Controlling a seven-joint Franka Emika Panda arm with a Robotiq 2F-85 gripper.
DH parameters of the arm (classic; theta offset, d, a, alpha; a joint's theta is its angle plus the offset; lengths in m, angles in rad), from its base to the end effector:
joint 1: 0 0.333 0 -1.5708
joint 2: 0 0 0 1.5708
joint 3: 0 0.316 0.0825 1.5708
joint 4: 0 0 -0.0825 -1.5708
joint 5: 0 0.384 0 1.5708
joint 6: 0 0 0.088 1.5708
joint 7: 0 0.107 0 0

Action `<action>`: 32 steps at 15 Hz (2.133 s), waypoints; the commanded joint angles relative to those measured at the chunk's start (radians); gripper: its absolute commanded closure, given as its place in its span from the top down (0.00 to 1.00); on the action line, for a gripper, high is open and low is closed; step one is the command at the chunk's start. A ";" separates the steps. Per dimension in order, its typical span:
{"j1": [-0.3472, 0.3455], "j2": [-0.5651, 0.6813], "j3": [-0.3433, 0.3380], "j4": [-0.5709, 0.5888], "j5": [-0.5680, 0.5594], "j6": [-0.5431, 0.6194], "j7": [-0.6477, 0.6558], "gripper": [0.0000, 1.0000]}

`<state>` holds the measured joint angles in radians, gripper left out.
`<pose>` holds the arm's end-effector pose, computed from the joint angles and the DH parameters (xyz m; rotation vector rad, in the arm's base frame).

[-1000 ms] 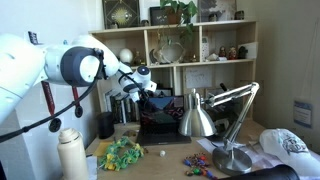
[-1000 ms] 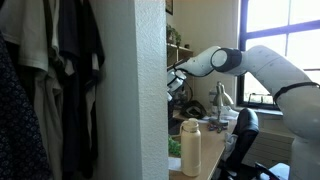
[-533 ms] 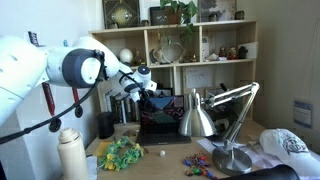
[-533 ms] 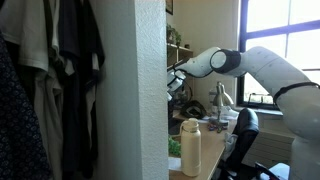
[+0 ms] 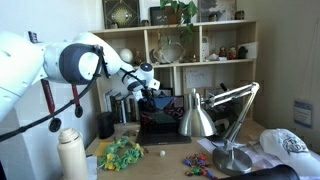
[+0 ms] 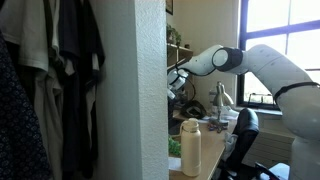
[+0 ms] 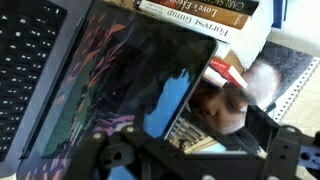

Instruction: Open the laptop

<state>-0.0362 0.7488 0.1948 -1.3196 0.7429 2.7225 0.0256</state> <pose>0.7810 0.0551 0.3615 -2.2921 0.6542 -0.6938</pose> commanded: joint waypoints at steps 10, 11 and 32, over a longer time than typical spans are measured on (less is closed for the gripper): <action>-0.118 -0.353 -0.031 -0.531 0.025 -0.036 -0.070 1.00; -0.123 -0.384 -0.029 -0.582 0.032 -0.037 -0.097 1.00; -0.116 -0.840 0.025 -1.109 0.281 -0.016 -0.596 1.00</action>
<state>-0.1522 -0.0917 0.2195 -2.4282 1.0241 2.7064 -0.5701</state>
